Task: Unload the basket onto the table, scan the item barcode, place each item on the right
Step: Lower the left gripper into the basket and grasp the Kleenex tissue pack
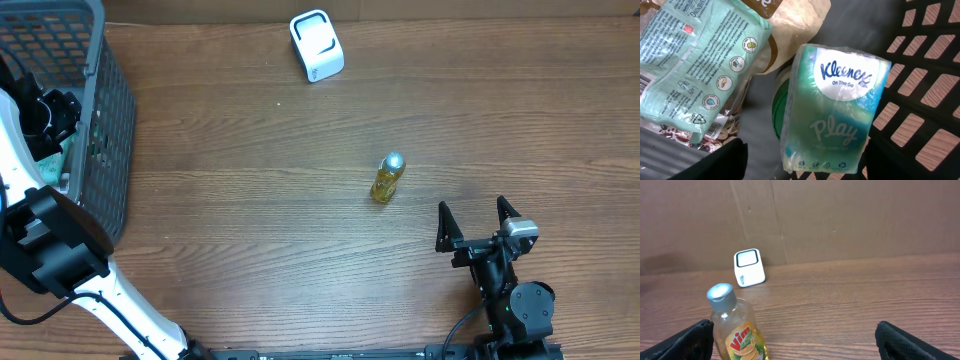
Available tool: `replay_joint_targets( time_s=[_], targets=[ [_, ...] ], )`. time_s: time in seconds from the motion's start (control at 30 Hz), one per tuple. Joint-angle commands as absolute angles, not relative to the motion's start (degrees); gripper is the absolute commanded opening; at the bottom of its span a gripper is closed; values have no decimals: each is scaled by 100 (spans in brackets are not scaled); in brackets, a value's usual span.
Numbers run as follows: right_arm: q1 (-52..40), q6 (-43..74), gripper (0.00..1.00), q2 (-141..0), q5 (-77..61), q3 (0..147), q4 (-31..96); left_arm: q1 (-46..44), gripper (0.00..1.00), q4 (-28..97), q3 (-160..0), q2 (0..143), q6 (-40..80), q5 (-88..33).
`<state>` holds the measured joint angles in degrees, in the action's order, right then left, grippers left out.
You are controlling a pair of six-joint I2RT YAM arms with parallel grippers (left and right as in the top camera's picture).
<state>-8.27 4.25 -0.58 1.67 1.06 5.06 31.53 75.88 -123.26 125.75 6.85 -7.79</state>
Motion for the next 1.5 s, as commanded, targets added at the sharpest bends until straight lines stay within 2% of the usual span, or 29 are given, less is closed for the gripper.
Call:
replay_joint_targets(
  time_s=[0.0,0.2,0.27,0.4,0.7,0.77,0.93,1.23,1.47],
  targets=[
    [-812,403,100,-16,137,45,469,3142,70,7629,-12333,12626,596,-843],
    [-812,403,100,-16,137,45,469,3055,71,7577,-12189,12626,591,-834],
    [-812,403,100,-16,137,45,469,2993,64,7564,-12156,12626,598,-685],
    [-812,403,100,-16,137,45,469,2921,59,7585,-12156,12626,598,-443],
    [-812,403,100,-16,137,45,469,2921,57,7778,-12167,12610,598,-449],
    [-812,403,100,-16,137,45,469,2921,63,7714,-12167,12610,598,-451],
    [-812,403,100,-16,137,45,469,2910,64,7467,-12164,12613,598,-449],
    [-812,403,100,-16,137,45,469,2877,56,7373,-12158,12626,598,-445],
    [-812,403,100,-16,137,45,469,2877,57,7360,-12154,12626,598,-445]
  ],
)
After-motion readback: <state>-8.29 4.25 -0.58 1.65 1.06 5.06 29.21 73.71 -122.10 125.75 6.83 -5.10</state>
